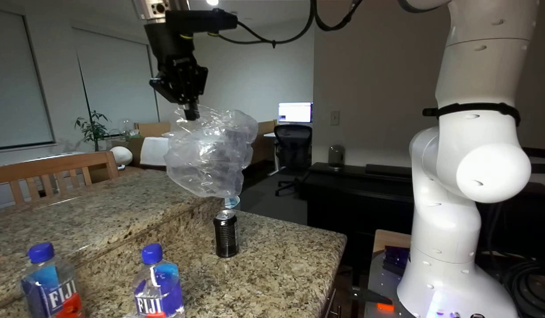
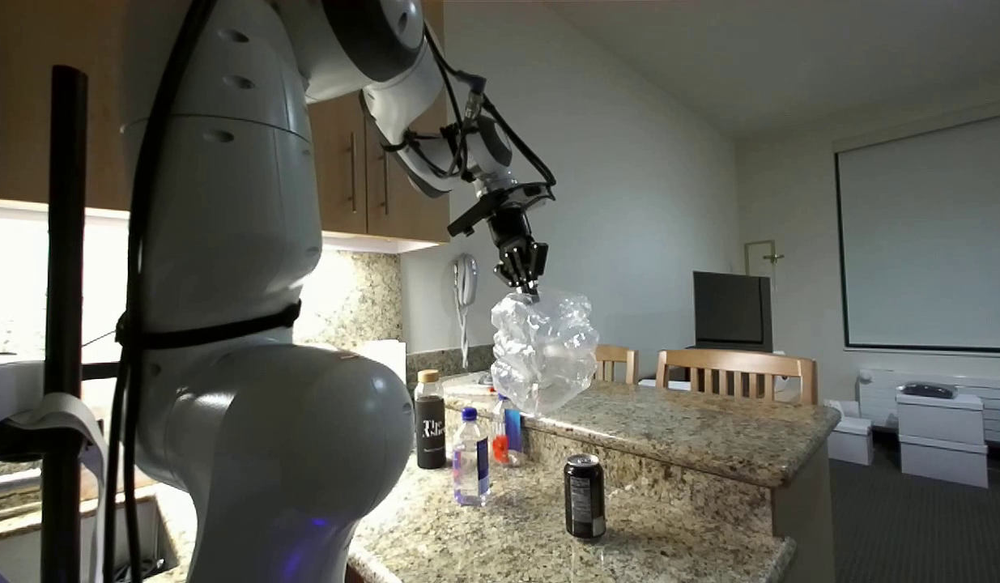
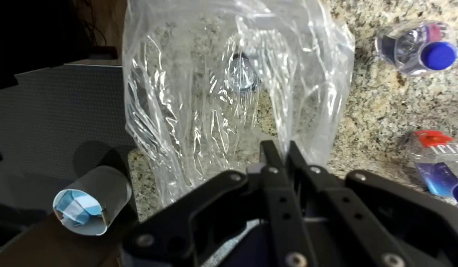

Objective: Put the plastic over the black can

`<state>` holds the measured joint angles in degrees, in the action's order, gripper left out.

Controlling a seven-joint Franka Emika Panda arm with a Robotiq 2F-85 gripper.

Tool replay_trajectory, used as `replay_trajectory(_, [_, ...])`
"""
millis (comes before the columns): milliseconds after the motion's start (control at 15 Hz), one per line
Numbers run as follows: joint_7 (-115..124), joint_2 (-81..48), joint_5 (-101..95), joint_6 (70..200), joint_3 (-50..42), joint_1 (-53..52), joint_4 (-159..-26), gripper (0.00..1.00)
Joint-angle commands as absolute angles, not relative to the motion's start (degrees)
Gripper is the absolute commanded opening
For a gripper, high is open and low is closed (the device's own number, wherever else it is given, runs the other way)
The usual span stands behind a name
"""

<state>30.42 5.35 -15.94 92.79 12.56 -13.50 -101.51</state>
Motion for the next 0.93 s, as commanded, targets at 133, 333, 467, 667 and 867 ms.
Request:
replay_trajectory(133, [30.16, 6.10, -12.12, 95.07, 13.60, -12.73, -101.92, 0.10])
replay_trajectory(333, [30.13, 6.72, -11.53, 95.60, 13.66, -12.67, -102.54, 0.10])
replay_trajectory(467, [30.13, 6.75, -11.52, 95.63, 13.66, -12.67, -102.62, 0.10])
replay_trajectory(667, [30.96, 5.74, -13.84, 95.57, 14.06, -12.67, -102.06, 0.09])
replay_trajectory(867, [32.23, 5.02, -16.75, 95.30, 13.71, -12.21, -101.74, 0.10])
